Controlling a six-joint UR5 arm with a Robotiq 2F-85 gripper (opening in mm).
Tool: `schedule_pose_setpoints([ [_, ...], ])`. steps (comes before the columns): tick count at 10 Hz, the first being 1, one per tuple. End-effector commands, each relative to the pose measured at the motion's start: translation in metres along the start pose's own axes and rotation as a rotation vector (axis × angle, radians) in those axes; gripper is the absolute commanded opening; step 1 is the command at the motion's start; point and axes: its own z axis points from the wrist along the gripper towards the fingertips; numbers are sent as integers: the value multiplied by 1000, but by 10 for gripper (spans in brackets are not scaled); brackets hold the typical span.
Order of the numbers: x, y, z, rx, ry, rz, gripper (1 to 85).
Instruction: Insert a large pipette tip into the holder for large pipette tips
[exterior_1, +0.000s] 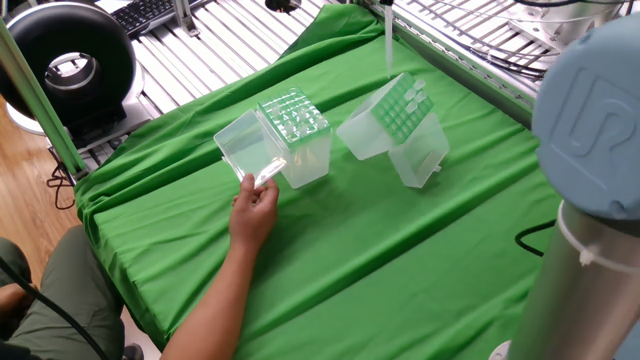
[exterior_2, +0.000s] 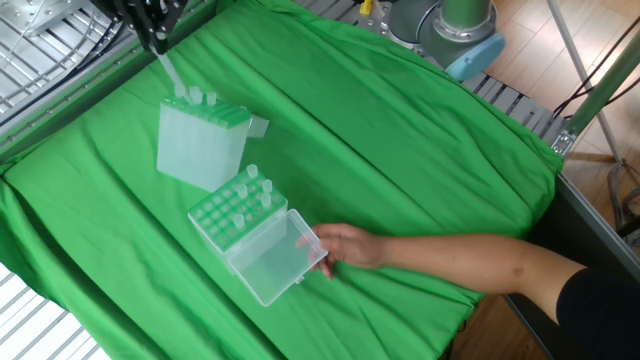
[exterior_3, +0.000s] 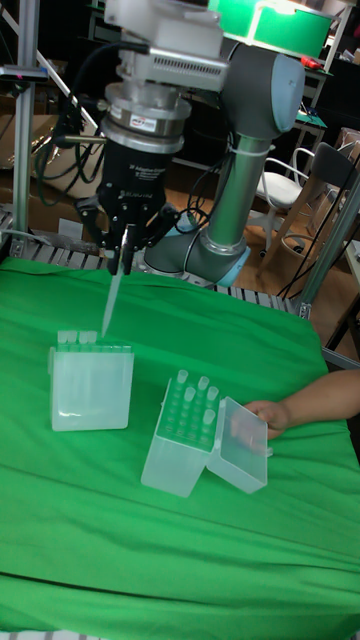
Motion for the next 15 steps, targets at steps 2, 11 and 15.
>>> schedule_pose_setpoints([
  [2,-23,39,-8,-27,-5,80,10],
  [11,-95,89,14,-18,-105,73,10],
  [15,-106,86,28,-1,-120,49,10],
])
